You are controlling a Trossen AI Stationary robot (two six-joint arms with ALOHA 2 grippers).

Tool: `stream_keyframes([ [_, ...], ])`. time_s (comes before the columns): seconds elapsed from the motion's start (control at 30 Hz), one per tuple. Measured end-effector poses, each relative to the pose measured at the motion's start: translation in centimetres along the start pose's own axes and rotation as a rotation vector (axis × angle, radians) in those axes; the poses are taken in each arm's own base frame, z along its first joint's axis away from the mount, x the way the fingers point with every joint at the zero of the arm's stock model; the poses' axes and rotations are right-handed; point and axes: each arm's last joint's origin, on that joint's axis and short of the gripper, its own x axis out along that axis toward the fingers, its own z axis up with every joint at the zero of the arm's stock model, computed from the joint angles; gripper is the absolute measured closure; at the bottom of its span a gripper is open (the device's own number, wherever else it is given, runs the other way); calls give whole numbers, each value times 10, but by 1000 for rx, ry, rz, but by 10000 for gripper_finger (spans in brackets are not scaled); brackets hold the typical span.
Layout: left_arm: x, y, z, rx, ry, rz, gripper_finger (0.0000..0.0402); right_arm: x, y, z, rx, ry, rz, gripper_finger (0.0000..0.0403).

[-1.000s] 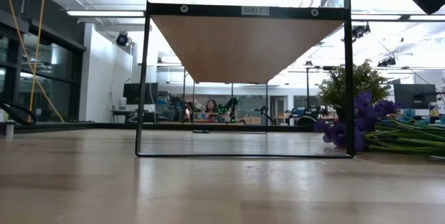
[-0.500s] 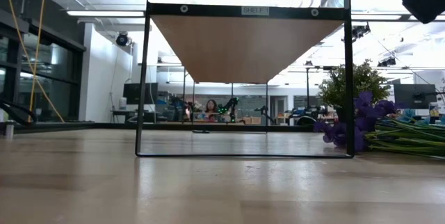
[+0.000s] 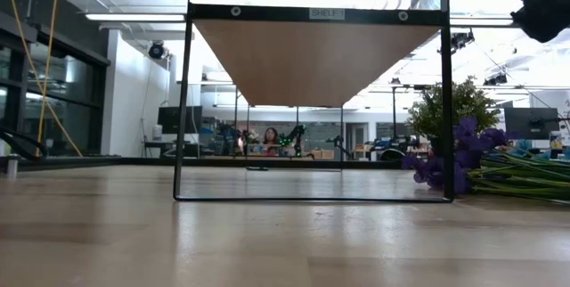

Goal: Pick and place flowers into a vace then onto a shelf
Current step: Put the blue flowers into the right transparent vase

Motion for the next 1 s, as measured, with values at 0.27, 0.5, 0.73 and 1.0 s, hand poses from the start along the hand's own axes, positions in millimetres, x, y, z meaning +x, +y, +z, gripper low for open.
stream_keyframes([
  [0.27,0,0,0,0,6,-2,169,5,4,1,6,-11,-30,177],
  [0.5,0,-1,-1,-10,24,-10,169,5,3,3,-57,-77,-32,186],
  [0.73,0,-1,-1,-10,24,-10,169,5,-1,3,-32,-78,-76,186],
  [1.0,0,-1,-1,-9,24,-10,169,27,-7,5,-8,0,-85,191],
])
